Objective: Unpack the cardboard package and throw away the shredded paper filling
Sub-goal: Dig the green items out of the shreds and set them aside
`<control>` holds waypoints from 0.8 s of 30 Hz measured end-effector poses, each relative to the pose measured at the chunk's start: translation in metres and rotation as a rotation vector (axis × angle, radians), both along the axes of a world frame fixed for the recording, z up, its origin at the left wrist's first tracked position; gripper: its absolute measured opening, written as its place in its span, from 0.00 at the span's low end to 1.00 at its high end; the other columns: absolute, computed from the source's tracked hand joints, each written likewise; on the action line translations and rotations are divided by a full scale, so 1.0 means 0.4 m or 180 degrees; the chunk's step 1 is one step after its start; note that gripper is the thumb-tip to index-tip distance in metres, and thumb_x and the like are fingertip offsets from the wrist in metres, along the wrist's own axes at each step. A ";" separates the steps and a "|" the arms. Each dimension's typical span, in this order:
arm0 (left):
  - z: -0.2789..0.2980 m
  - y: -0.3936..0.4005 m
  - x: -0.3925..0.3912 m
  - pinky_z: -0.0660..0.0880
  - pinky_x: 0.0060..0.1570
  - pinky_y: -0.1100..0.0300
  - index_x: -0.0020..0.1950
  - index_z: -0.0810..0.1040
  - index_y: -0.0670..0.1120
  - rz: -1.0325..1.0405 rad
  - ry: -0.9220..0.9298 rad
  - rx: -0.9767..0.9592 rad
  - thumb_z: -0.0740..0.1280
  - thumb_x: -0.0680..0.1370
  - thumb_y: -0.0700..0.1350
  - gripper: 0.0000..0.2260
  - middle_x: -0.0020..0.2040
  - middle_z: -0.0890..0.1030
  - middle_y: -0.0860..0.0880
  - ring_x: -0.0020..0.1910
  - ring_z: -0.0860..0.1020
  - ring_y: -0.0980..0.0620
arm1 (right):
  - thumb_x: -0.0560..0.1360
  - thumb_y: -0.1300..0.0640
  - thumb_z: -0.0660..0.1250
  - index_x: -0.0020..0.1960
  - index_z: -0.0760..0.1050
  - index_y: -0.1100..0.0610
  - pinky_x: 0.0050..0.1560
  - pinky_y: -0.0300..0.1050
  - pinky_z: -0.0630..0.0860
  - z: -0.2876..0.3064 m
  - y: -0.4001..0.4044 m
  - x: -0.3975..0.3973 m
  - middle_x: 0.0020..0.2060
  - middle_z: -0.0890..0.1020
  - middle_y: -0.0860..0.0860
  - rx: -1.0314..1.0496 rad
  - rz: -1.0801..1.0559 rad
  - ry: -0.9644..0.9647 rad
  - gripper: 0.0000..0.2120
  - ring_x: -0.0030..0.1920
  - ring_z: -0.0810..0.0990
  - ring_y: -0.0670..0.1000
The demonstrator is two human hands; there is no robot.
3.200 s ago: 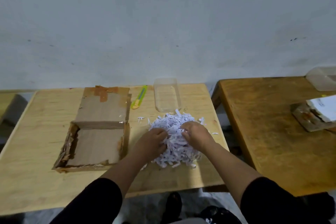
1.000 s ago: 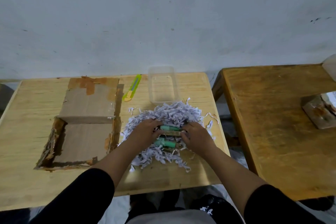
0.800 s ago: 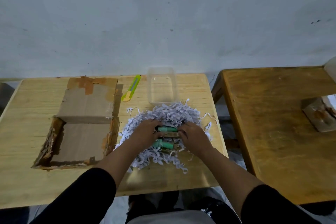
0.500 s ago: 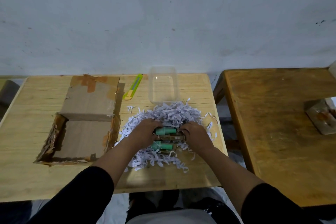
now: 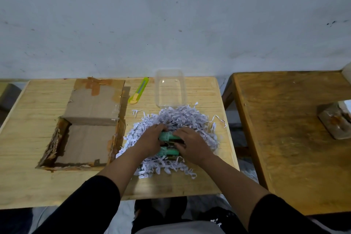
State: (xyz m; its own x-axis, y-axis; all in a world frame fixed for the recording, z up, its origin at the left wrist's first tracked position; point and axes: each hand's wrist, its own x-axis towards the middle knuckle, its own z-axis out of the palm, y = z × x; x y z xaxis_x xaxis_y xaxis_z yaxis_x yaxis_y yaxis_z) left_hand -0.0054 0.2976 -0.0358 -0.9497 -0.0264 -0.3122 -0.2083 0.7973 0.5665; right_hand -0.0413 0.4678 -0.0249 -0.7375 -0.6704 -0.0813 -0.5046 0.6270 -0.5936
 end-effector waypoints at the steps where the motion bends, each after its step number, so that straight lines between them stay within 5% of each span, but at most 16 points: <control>1: 0.000 -0.001 0.003 0.69 0.45 0.56 0.53 0.70 0.48 0.0032 0.0049 0.0043 0.67 0.70 0.34 0.16 0.53 0.75 0.41 0.49 0.72 0.44 | 0.73 0.59 0.65 0.63 0.72 0.62 0.59 0.50 0.71 -0.004 0.002 0.000 0.59 0.76 0.60 0.0059 -0.0086 -0.0067 0.19 0.59 0.74 0.59; 9: -0.005 0.001 0.016 0.69 0.45 0.55 0.55 0.70 0.46 0.0310 0.0266 0.0138 0.62 0.68 0.28 0.19 0.53 0.73 0.42 0.50 0.72 0.45 | 0.73 0.56 0.68 0.66 0.70 0.58 0.58 0.46 0.69 -0.015 0.039 -0.014 0.58 0.77 0.59 0.0279 -0.0361 -0.0318 0.23 0.58 0.74 0.57; 14: -0.011 -0.002 0.013 0.69 0.58 0.51 0.61 0.72 0.44 0.0502 0.0172 0.0068 0.66 0.70 0.32 0.20 0.59 0.73 0.41 0.58 0.72 0.42 | 0.71 0.57 0.70 0.63 0.74 0.59 0.57 0.46 0.71 -0.005 0.047 -0.012 0.56 0.80 0.60 -0.0059 -0.0626 -0.0258 0.21 0.56 0.77 0.59; 24: -0.010 -0.017 0.007 0.70 0.59 0.54 0.65 0.73 0.44 0.0274 0.0076 -0.0020 0.69 0.73 0.42 0.20 0.62 0.75 0.42 0.60 0.73 0.44 | 0.67 0.57 0.75 0.57 0.79 0.57 0.53 0.41 0.76 0.066 0.081 0.016 0.49 0.84 0.54 -0.0695 -0.1300 0.0028 0.19 0.49 0.82 0.52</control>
State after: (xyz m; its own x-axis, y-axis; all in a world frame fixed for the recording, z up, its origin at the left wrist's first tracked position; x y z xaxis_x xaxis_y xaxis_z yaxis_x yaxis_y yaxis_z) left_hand -0.0025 0.2908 -0.0398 -0.9509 -0.1101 -0.2891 -0.2628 0.7805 0.5672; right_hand -0.0350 0.5003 0.0016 -0.9448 -0.3256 0.0369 -0.2478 0.6362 -0.7306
